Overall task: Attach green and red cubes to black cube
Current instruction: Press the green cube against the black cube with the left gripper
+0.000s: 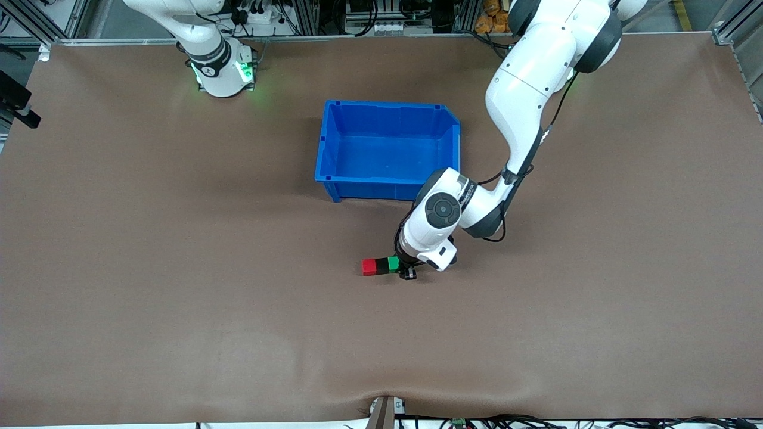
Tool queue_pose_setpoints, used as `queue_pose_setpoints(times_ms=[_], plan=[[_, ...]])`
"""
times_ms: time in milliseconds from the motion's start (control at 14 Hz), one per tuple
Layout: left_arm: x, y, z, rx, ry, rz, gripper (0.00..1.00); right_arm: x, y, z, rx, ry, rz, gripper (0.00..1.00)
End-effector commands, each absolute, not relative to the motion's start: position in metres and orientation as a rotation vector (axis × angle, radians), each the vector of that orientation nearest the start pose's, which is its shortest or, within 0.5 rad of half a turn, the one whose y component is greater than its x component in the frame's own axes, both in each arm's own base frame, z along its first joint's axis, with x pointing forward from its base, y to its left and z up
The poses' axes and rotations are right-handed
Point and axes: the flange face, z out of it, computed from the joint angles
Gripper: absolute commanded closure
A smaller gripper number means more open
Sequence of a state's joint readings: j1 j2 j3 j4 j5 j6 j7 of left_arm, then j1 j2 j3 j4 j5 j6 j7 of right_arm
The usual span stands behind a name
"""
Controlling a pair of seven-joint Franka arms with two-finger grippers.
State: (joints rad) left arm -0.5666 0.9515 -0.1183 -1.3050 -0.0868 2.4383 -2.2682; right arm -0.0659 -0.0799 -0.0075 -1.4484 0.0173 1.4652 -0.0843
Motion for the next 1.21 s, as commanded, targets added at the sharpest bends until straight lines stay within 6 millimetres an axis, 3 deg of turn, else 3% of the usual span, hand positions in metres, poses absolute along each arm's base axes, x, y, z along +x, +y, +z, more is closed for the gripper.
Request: queue_pose_setpoints(times_ms=[0, 286, 571, 643, 929, 1143], plan=[[0.599, -0.476, 0.165, 1.930, 2.213, -0.212, 1.00, 0.509, -0.040, 0.713, -3.124, -0.037, -0.097, 0.00], [0.598, -0.475, 0.171, 1.959, 2.209, -0.207, 1.00, 0.508, -0.036, 0.713, -3.126, -0.048, -0.091, 0.00], [0.591, -0.475, 0.172, 2.123, 2.154, -0.192, 0.97, 0.508, -0.037, 0.712, -3.125, -0.046, -0.086, 0.00], [0.590, -0.475, 0.173, 2.166, 2.120, -0.194, 0.83, 0.508, -0.037, 0.711, -3.125, -0.046, -0.084, 0.00], [0.593, -0.473, 0.191, 2.249, 2.032, -0.180, 0.00, 0.505, -0.038, 0.709, -3.119, -0.041, -0.040, 0.00], [0.600, -0.465, 0.221, 2.297, 1.989, -0.177, 0.00, 0.504, -0.037, 0.708, -3.118, -0.051, -0.020, 0.00]])
